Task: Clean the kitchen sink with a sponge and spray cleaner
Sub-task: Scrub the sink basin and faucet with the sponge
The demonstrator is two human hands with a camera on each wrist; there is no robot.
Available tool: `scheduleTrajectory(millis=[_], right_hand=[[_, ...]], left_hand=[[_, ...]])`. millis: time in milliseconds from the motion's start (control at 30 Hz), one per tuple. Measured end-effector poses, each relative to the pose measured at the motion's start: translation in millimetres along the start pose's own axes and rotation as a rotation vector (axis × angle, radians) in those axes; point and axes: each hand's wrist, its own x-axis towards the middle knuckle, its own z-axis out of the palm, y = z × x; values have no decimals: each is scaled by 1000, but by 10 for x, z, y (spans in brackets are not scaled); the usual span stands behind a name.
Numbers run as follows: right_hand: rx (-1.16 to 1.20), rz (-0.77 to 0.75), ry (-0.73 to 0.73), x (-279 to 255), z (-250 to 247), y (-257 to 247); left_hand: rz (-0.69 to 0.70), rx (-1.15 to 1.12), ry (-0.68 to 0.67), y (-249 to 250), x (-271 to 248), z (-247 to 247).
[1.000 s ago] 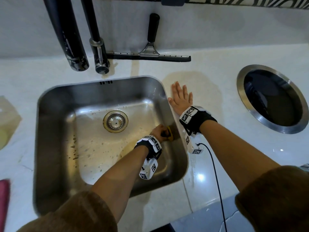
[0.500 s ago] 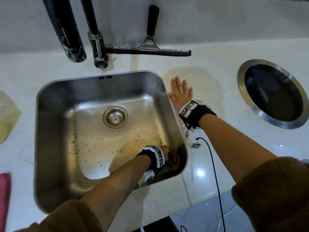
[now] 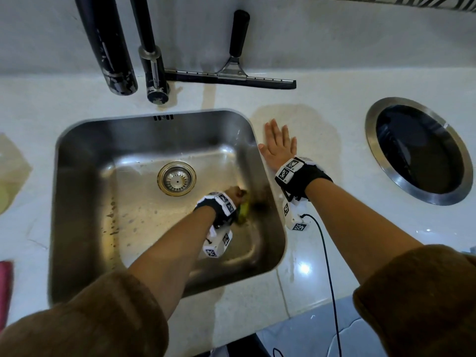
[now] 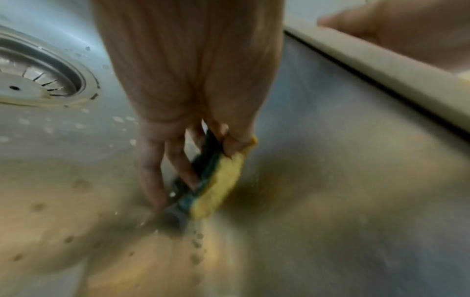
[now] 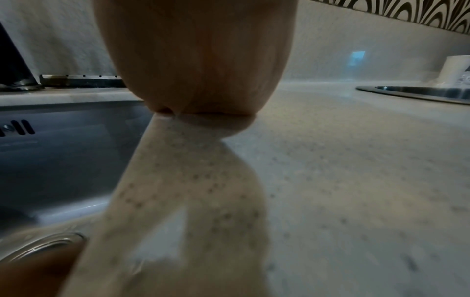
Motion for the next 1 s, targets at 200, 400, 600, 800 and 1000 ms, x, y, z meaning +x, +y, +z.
scheduleTrajectory(millis=[200, 400, 600, 800, 1000], right_hand=[[1, 11, 0, 12, -1, 0], [-9, 20, 5, 8, -1, -13], [-7, 26, -24, -5, -29, -31], [14, 30, 5, -26, -21, -48], [6, 22, 4, -16, -18, -34]], left_hand=[[78, -441, 364, 333, 347, -190], [121, -682, 270, 330, -40, -43], [264, -498, 4, 197, -330, 74], [306, -106, -245, 112, -566, 328], [190, -7, -526, 5, -501, 308]])
